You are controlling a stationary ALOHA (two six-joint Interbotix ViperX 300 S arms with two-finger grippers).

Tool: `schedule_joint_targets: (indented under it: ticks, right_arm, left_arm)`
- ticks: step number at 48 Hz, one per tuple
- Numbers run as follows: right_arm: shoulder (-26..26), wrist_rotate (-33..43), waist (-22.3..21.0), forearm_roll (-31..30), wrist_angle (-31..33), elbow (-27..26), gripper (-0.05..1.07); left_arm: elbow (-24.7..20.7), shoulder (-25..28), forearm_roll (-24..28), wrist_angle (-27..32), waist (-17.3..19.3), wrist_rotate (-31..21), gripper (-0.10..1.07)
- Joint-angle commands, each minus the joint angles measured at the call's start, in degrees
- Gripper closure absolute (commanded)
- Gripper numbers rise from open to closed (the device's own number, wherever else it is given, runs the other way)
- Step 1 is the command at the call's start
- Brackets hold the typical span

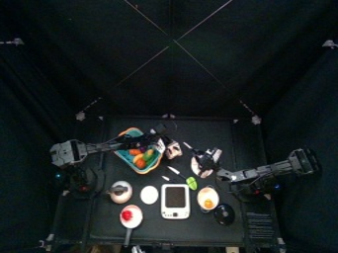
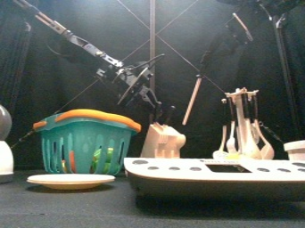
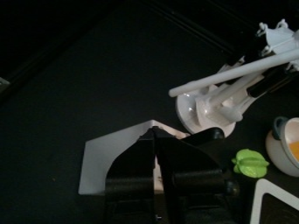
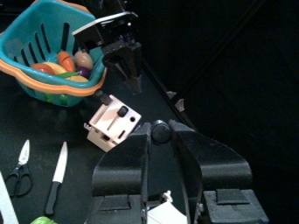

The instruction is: Drop sharpener onto table

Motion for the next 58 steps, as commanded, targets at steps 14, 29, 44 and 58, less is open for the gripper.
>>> schedule_joint_targets:
  ticks: [14, 29, 44, 58]
  right_arm:
    - [-4.31, 0.09, 4.57, 2.55, -0.97, 0.62, 0.57]
    - [-10.11, 0.18, 8.0, 11.34, -8.61, 5.45, 0.57]
    - [-9.67, 0.18, 6.86, 14.33, -20.74, 8.26, 0.57]
    - [-2.99, 0.09, -6.5, 14.15, -38.94, 8.79, 0.56]
  left_arm:
    - [3.69, -4.92, 1.76, -6.24, -2.2, 0.09, 0.62]
    - [11.51, -11.25, 14.06, -8.35, -9.23, -0.09, 0.61]
    - [19.69, -16.35, 14.15, -13.62, -12.48, -0.09, 0.61]
    - [21.53, -17.14, 14.06, -16.08, -12.48, -0.09, 0.61]
